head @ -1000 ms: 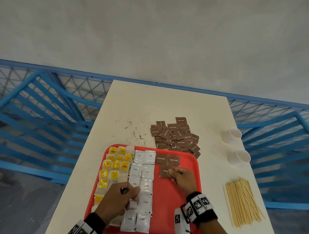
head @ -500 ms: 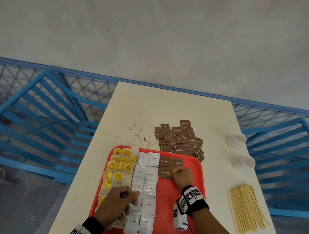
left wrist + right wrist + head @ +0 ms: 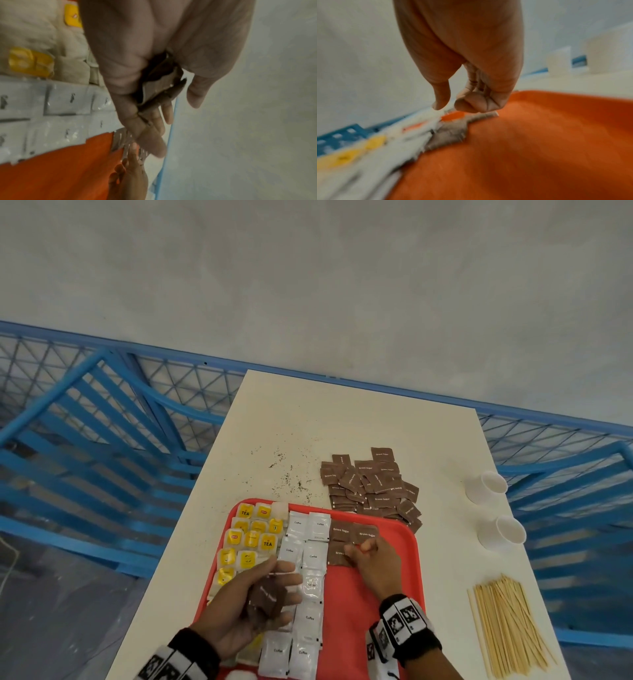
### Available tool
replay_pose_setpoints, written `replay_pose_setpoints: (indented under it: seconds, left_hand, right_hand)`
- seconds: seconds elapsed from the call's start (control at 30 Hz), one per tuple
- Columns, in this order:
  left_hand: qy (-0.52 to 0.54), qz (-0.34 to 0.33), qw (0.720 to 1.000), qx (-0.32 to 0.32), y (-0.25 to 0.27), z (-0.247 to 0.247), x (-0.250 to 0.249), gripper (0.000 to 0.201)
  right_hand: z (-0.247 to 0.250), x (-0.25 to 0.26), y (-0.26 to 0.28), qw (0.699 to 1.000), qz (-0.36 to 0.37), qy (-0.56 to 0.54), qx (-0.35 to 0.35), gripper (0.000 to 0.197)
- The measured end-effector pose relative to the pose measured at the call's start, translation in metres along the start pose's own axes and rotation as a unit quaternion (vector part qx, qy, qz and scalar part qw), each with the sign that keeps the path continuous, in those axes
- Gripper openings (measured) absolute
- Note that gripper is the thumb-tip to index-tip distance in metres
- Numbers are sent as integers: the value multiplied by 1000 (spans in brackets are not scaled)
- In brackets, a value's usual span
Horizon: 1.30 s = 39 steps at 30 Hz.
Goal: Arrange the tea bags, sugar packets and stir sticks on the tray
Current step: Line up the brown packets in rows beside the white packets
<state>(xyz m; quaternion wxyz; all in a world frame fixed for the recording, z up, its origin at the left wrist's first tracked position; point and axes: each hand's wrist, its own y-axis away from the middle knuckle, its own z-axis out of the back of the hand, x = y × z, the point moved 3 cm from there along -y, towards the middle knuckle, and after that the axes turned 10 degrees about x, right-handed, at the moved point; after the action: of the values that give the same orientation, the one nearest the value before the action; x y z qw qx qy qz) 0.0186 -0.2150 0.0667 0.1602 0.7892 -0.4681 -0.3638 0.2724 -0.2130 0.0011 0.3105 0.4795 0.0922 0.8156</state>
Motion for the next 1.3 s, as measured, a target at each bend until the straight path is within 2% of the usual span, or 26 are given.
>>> replay_pose_setpoints:
  seconds: [0.07,0.13,0.17,0.23,0.33,0.37,0.43,0.5,0.57,0.7,0.77,0.87,0.93,1.1,1.23,1.3]
  left_hand:
    - [46,2,998,43,-1,-7,-3,37]
    - [51,3,996,79,-6,-16,-3,45]
    - [40,0,995,92,-9,-21,-2,46]
    - [2,-8,994,113,-14,-31,2,46]
    - [-66,-11,986,155,-20,-47,10,40]
    - [-94,-8,984,153,-23,-50,14,36]
    - [-160,-9,979,127,-26,-56,19,30]
    - [-226,-28,970,88,-26,-61,21,22]
    - [-296,-53,952,49,-24,-65,19,16]
    - [-383,-82,919,39,-18,-69,13,21]
    - [-388,-96,916,43,-16,-71,11,23]
    - [-402,-128,906,44,-17,-74,9,16]
    - [-390,-132,910,50,-17,-74,10,14]
    - [-277,-113,954,29,-18,-74,5,24]
    - [-274,-110,955,27,-19,-75,5,23]
    - [-267,-102,958,23,-21,-75,8,20]
  right_hand:
    - [11,26,27,995,96,-15,5,27]
    - [19,53,62,983,170,-34,55,20]
    - [19,64,79,977,182,-42,100,19]
    - [17,75,105,968,194,5,160,31]
    - [18,73,118,951,254,104,140,44]
    - [21,70,119,953,253,104,129,44]
    - [30,61,117,971,198,77,107,39]
    - [37,52,118,983,135,-8,127,35]
    - [43,47,120,977,112,-110,148,26]
    - [58,44,122,968,114,-178,136,3]
    - [62,43,122,967,115,-184,134,2]
    - [64,42,118,965,107,-197,134,7]
    - [65,42,117,965,103,-205,129,12]
    - [67,42,121,954,91,-258,123,28]
    - [56,45,131,957,126,-150,213,26]
    - [55,39,131,958,130,-131,218,25]
